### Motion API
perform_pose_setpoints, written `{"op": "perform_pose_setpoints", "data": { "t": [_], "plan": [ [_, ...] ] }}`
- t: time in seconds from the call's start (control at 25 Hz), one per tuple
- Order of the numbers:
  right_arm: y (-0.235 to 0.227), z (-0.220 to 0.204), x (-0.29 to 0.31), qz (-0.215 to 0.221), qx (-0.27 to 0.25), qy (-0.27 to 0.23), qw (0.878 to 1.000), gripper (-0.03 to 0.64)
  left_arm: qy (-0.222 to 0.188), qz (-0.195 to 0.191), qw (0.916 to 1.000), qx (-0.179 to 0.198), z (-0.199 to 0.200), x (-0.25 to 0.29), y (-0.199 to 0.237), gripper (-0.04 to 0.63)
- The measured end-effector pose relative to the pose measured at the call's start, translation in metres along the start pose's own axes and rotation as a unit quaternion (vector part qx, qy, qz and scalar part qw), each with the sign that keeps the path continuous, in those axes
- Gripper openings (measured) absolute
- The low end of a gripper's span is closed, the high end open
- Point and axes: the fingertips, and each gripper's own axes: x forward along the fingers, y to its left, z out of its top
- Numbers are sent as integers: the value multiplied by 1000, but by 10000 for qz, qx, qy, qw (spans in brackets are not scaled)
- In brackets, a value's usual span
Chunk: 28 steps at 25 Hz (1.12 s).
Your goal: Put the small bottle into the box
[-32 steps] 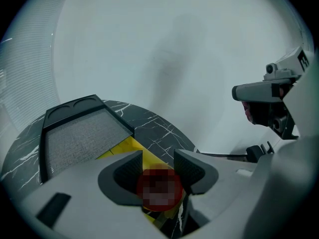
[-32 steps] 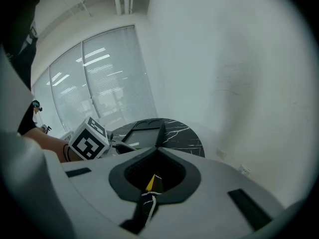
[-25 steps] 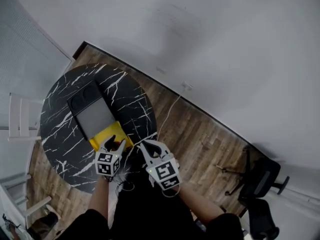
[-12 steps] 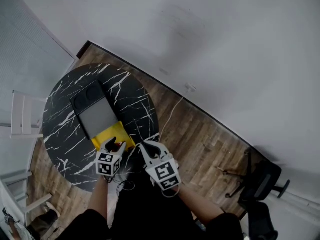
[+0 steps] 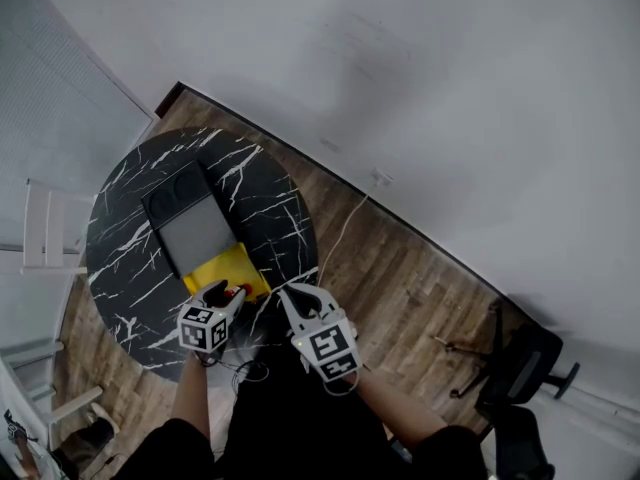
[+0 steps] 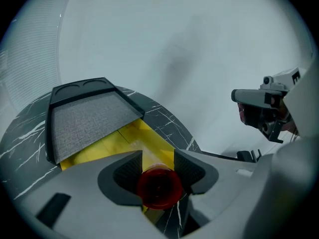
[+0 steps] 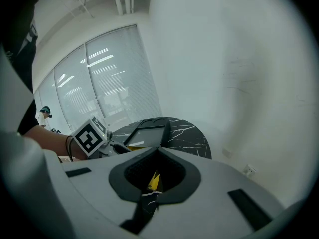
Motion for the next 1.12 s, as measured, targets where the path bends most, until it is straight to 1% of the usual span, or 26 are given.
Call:
{"op": "perform_pose_setpoints", "data": {
  "t": [0.4, 0.6, 0.68, 0.72, 0.8, 0.84, 0.88, 1.12],
  "plan": [
    [3, 1, 5, 38, 0, 12, 10000, -5, 195, -372, 9990, 145, -11, -3, 2, 193],
    [6, 3, 9, 69, 2, 16, 10000, -5, 422, -551, 9971, 306, -19, -2, 2, 192],
    [7, 2, 11, 74, -9, 29, 10000, -5, 630, -489, 9956, 486, -26, 0, 3, 189],
    [7, 2, 11, 74, -11, 36, 10000, -5, 792, -379, 9940, 659, -31, 2, 5, 184],
    [8, 1, 11, 75, -6, 43, 10000, -5, 1139, -122, 9869, 1138, -44, 7, 11, 162],
    [8, 1, 11, 74, -4, 42, 10000, -5, 1245, -69, 9832, 1333, -49, 9, 12, 159],
    [8, 1, 11, 70, -4, 39, 10000, -5, 1285, -78, 9812, 1437, -51, 10, 13, 155],
    [5, -1, 8, 0, 23, 44, 10000, -5, 1322, -202, 9798, 1485, -46, 15, 10, 152]
  ]
}}
